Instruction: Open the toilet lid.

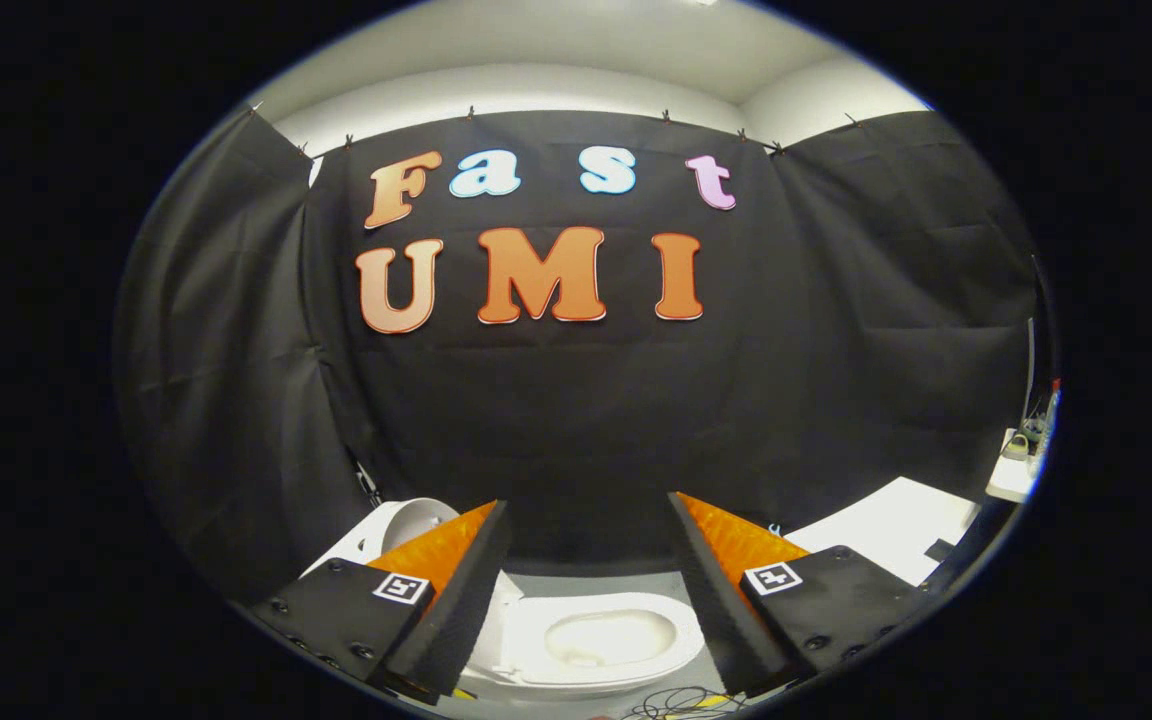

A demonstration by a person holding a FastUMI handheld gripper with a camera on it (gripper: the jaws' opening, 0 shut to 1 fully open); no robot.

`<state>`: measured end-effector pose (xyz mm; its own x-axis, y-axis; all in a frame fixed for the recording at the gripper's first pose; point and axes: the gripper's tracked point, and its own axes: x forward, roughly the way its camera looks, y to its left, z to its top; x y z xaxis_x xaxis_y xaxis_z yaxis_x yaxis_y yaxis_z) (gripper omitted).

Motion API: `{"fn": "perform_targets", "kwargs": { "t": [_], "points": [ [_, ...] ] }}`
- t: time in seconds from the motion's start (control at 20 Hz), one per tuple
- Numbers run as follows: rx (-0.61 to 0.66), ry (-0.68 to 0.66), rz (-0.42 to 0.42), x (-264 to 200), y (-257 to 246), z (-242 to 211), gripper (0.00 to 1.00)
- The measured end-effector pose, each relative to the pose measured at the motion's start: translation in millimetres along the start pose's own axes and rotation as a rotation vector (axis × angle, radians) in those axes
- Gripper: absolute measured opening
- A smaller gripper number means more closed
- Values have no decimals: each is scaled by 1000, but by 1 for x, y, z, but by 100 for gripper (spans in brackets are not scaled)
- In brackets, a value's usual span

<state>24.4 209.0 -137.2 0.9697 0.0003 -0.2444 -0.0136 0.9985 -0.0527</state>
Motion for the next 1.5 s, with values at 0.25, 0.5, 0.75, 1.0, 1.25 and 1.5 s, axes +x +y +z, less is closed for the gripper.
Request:
{"fn": "perform_targets", "kwargs": {
  "t": [0.25, 0.5, 0.75, 1.0, 1.25, 1.5],
  "points": [
    [24, -37, -30, -11, -18, 19, 99],
    [32, -64, -37, -15, -24, 28, 99],
    [22, -69, -48, -16, -28, 28, 99],
    [34, -96, -31, -16, -23, 31, 99],
    [33, -93, -19, -18, -20, 30, 99],
    [31, -92, -10, -20, -16, 29, 99]
  ]
}}
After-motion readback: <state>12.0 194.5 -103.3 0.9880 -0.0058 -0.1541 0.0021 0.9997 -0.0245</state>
